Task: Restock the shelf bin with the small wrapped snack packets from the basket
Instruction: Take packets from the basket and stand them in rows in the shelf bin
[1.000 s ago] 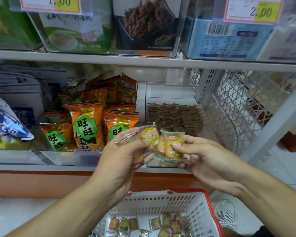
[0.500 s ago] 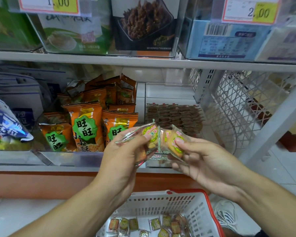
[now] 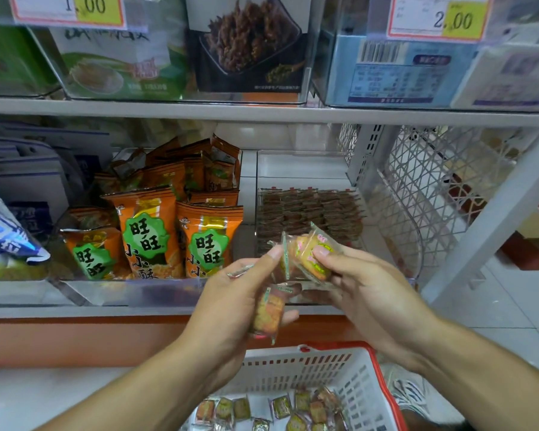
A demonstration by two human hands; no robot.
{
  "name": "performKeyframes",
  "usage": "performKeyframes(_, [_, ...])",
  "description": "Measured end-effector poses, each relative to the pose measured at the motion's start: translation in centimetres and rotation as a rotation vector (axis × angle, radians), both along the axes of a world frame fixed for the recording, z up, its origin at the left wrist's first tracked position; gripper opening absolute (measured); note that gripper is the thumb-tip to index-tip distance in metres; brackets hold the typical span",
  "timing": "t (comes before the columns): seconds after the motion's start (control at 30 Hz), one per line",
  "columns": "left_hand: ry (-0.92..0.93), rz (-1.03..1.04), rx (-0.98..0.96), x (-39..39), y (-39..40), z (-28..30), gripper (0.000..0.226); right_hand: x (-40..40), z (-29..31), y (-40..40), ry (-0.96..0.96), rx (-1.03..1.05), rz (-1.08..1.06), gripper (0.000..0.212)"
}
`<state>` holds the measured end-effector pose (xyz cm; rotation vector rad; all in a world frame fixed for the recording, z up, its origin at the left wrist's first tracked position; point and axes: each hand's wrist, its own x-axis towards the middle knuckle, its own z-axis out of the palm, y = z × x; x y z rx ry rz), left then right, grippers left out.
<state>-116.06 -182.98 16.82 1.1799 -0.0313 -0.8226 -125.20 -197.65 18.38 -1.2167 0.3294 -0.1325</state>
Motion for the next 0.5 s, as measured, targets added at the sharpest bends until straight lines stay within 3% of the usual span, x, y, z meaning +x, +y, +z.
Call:
performKeyframes(0.17, [-0.005, 0.075, 0.126, 0.2, -0.3, 0.5, 0.063, 0.1, 0.2, -1.5, 0.031, -0.254, -0.034, 0.047])
performKeyframes(0.27, [0.041, -0.07, 0.143, 0.1, -0.2, 0.8, 0.058, 0.1, 0.7, -1.8, 0.048, -0.393, 0.051, 0.039])
performKeyframes(0.37, [0.083, -0.186, 0.084, -0.6, 0.0, 0.7, 0.042, 0.1, 0.4, -1.9, 0.036, -0.374, 0.082, 0.044])
performKeyframes(0.5, [0.15, -0.099, 0.004, -1.4, -0.3, 0.3, 0.04, 0.2, -0.3, -1.5, 0.005, -0.286, -0.011, 0.053])
